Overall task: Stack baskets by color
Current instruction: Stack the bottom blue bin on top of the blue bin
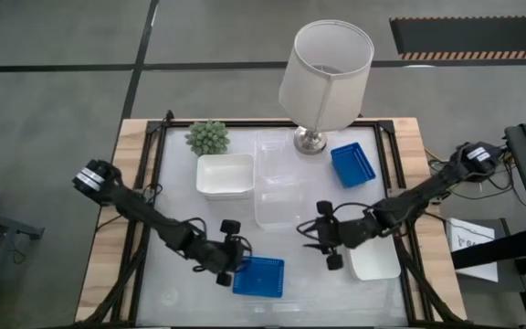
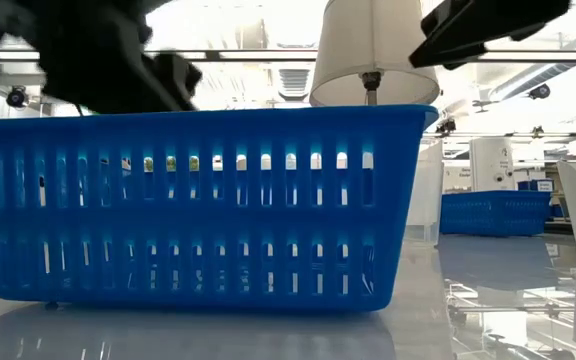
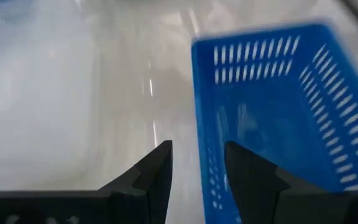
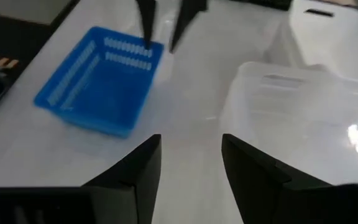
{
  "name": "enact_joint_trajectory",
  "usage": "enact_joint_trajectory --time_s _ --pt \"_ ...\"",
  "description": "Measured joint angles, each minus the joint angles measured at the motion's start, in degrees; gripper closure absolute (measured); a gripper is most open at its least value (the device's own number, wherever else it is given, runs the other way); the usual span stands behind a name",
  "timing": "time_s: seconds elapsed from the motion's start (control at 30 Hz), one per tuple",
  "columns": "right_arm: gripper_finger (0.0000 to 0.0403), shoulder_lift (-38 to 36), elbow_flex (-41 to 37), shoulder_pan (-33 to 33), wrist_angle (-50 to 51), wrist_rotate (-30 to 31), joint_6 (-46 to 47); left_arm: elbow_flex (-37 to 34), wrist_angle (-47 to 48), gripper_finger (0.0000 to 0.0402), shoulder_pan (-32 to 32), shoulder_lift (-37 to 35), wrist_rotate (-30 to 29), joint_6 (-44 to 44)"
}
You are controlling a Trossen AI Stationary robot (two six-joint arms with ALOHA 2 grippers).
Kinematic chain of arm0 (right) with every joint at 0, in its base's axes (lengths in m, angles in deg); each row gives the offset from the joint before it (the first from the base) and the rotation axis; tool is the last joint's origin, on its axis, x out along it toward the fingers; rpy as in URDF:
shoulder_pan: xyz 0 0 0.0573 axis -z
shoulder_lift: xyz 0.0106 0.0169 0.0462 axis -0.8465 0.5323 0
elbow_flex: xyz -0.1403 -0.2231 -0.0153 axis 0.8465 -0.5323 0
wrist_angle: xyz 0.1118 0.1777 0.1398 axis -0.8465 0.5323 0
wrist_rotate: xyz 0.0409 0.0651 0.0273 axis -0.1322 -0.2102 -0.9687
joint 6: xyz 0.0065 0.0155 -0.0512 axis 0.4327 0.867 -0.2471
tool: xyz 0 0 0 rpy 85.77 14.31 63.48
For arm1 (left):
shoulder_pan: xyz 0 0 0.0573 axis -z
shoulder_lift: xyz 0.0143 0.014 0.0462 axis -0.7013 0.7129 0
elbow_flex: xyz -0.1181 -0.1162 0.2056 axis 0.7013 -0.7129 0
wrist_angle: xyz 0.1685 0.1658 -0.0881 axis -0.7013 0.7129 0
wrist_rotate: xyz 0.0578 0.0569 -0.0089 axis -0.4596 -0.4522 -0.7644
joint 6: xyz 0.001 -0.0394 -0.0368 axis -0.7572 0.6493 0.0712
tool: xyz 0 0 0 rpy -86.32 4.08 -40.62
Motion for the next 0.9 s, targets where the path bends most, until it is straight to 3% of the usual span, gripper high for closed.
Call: enact_joint_trajectory --time_s 0.3,0.53,0.6,0.9 --pt "0.0255 0.23 0.00 -6.27 0.11 0.62 3.57 0.24 -0.48 0.0283 -0.24 5.85 1.67 0.60" --pt "0.0257 0.40 0.00 -8.65 -0.69 5.35 4.76 1.10 -0.49 0.0382 -0.42 5.90 1.58 0.55" --pt "0.0256 0.76 0.02 -8.66 -0.68 7.34 4.79 2.08 -0.69 0.0394 -0.56 5.77 0.59 0.60" --pt "0.0199 4.88 1.52 -7.20 -8.13 10.69 4.12 10.18 -0.26 0.0401 -0.68 5.50 -2.08 -5.90"
